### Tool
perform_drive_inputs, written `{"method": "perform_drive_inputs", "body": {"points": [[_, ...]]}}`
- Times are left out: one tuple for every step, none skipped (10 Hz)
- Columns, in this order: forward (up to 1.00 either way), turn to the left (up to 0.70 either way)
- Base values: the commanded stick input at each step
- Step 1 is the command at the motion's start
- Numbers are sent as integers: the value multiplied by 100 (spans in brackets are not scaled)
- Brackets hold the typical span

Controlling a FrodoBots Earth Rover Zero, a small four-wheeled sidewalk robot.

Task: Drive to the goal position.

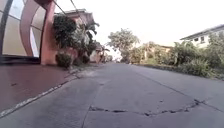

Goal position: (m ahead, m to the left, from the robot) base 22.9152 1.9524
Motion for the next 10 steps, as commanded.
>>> {"method": "perform_drive_inputs", "body": {"points": [[100, 0], [100, 0], [100, 0], [100, 0], [100, 0], [100, 0], [100, 0], [100, 0], [100, 0], [100, 0]]}}
